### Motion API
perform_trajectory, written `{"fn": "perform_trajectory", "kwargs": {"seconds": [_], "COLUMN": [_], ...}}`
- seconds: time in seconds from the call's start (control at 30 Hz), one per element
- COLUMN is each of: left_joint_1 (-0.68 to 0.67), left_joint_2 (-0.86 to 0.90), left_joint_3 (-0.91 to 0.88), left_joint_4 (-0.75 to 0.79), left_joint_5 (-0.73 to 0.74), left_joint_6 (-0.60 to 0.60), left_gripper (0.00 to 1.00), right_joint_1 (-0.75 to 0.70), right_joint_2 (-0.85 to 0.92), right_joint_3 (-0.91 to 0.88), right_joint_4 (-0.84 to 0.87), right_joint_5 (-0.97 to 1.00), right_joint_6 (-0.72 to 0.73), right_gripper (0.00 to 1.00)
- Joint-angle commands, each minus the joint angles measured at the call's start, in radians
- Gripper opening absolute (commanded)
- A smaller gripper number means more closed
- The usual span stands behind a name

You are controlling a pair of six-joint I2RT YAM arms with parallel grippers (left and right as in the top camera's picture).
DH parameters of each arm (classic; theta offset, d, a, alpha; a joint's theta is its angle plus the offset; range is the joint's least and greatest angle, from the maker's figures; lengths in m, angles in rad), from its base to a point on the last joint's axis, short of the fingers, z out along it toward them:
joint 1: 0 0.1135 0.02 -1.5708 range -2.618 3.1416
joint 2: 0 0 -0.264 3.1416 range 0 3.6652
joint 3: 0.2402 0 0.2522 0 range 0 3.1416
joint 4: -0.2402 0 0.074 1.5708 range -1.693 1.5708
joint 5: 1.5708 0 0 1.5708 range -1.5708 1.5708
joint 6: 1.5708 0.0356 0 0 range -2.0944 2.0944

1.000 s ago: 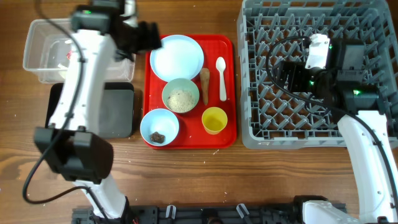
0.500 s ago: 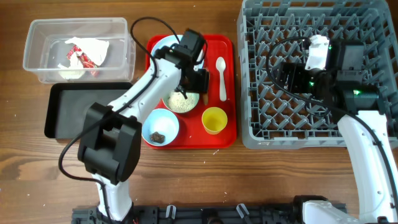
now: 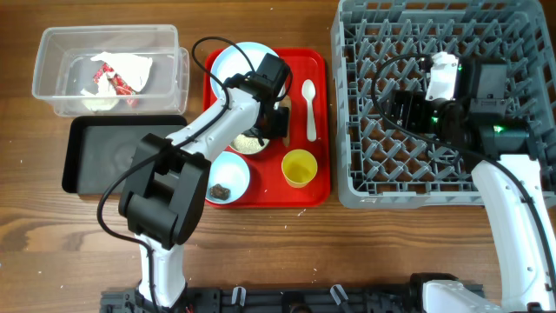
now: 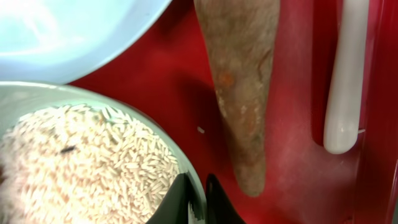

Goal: Sort waste into correct bins and load items into the dishwasher rack
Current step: 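Grasp the rim of the light-blue rice bowl with the left gripper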

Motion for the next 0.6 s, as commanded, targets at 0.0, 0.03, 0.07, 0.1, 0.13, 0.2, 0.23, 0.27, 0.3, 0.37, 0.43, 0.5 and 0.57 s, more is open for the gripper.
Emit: {"fn": "perform_trajectory", "kwargs": {"seconds": [0.0, 0.03, 0.07, 0.1, 0.13, 0.2, 0.23, 0.27, 0.3, 0.37, 0.43, 0.5, 0.57], "left_joint_1": [-0.003, -0.003, -0.004, -0.003, -0.003, -0.003, -0.003, -0.003, -0.003, 0.004, 0.028, 0.079, 0.157], "left_joint_2": [0.017, 0.014, 0.013, 0.006, -0.007, -0.040, -0.066, -0.092, -0.117, -0.178, -0.249, -0.331, -0.409], "left_joint_3": [-0.008, -0.008, -0.008, -0.005, 0.000, 0.026, 0.048, 0.066, 0.080, 0.100, 0.106, 0.106, 0.106], "left_joint_4": [0.008, 0.007, 0.006, -0.002, -0.016, -0.057, -0.084, -0.099, -0.108, -0.111, -0.117, -0.146, -0.202], "left_joint_5": [0.009, 0.010, 0.013, 0.023, 0.046, 0.060, 0.063, 0.066, 0.066, 0.065, 0.066, 0.066, 0.066], "left_joint_6": [0.006, 0.005, 0.002, -0.002, -0.003, -0.036, -0.048, -0.051, -0.051, -0.050, -0.051, -0.052, -0.055], "left_gripper": [0.04, 0.04, 0.04, 0.04, 0.04, 0.04, 0.04, 0.04, 0.04, 0.04, 0.04, 0.04, 0.04], "right_joint_1": [-0.002, -0.002, -0.002, -0.002, -0.002, -0.002, -0.002, -0.002, -0.002, -0.002, -0.002, -0.002, -0.002], "right_joint_2": [0.007, 0.007, 0.007, 0.008, 0.007, 0.007, 0.008, 0.007, 0.008, 0.008, 0.007, 0.007, 0.007], "right_joint_3": [0.020, 0.020, 0.020, 0.020, 0.020, 0.020, 0.020, 0.020, 0.020, 0.020, 0.020, 0.020, 0.020], "right_joint_4": [0.002, 0.002, 0.001, 0.001, 0.002, 0.003, 0.006, 0.006, 0.006, 0.007, 0.010, 0.010, 0.014], "right_joint_5": [-0.010, -0.010, -0.010, -0.010, -0.010, -0.010, -0.010, -0.010, -0.009, -0.009, -0.009, -0.009, -0.010], "right_joint_6": [0.010, 0.008, 0.005, 0.004, 0.004, 0.003, 0.003, 0.003, 0.003, 0.003, 0.003, 0.003, 0.003], "right_gripper": [1.00, 1.00, 1.00, 1.00, 1.00, 1.00, 1.00, 1.00, 1.00, 1.00, 1.00, 1.00, 1.00]}}
